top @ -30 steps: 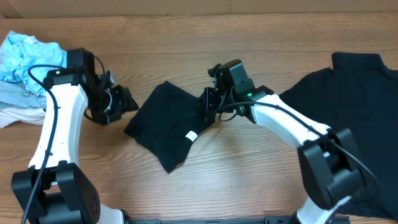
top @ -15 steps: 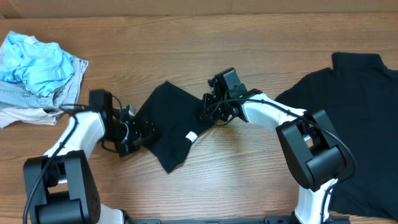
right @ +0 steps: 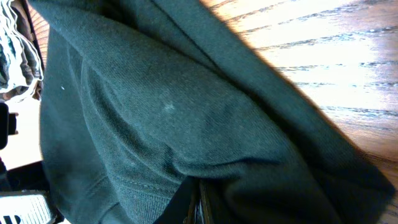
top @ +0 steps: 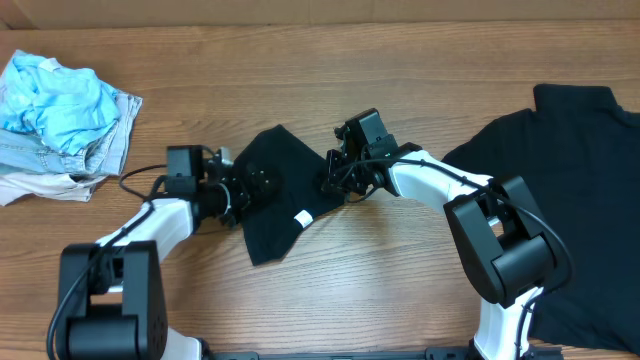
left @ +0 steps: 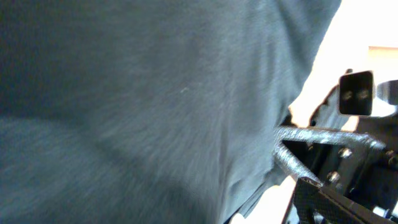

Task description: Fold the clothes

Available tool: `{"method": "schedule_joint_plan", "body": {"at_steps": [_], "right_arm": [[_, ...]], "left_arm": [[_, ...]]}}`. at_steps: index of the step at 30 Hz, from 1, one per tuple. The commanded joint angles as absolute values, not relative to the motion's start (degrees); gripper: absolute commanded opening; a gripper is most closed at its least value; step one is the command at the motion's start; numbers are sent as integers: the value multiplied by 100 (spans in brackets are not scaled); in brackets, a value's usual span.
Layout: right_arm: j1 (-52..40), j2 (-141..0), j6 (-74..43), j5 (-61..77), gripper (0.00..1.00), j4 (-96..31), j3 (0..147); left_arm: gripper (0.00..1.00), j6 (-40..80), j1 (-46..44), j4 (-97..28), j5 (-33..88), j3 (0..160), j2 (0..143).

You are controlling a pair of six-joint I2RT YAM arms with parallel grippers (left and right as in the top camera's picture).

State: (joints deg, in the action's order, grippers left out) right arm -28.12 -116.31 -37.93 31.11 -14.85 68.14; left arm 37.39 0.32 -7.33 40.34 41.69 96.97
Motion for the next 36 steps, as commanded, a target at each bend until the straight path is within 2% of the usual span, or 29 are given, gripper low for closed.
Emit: {"method": "schedule_joint_plan", "body": {"at_steps": [1,4,7,9,10,13,17,20,26,31,36], "right_arm": [[-2808,-11684,-3822,3186,6,-1479,6831],[-2808,-11684,-3822,3188,6,-1496,6831],[-2805,-11681,-3819,3275,6,-1509,6831],[-2805,-11677,-3817,3389,5,-1509,6831],[-2803,-11655,-3798,3446,6,-1531,6831],[-2731,-11542,-3750,3463,5,-1758,6831],[-2493,-11220,-3479,3514,4,-2217,6831],[-2244,-10770,-3033,3492,4,-2681,6831],[-1667,-10197,-2482,3170,4,-3496,6831],[-1334,-10191,-2049,2982,4,-4021,6829],[-1356,-10191,-2045,2462,4,-4388,6829]], "left_arm": [[93,4073,-139,-709,3841,4143,10348],[74,4073,-1,-692,3986,4248,10547],[43,4045,78,-416,3903,4257,10565],[33,3848,84,-233,3913,4261,10565],[24,3721,84,-226,3955,4272,10562],[11,3153,84,-349,4204,4431,10558],[4,2405,86,-1347,4182,5103,10431],[4,1918,176,-2633,4095,6084,10213],[4,1857,825,-4101,4095,8101,10007],[4,1890,1573,-3946,3975,9065,10007],[4,2303,2464,-3223,3446,9166,10057]]}}
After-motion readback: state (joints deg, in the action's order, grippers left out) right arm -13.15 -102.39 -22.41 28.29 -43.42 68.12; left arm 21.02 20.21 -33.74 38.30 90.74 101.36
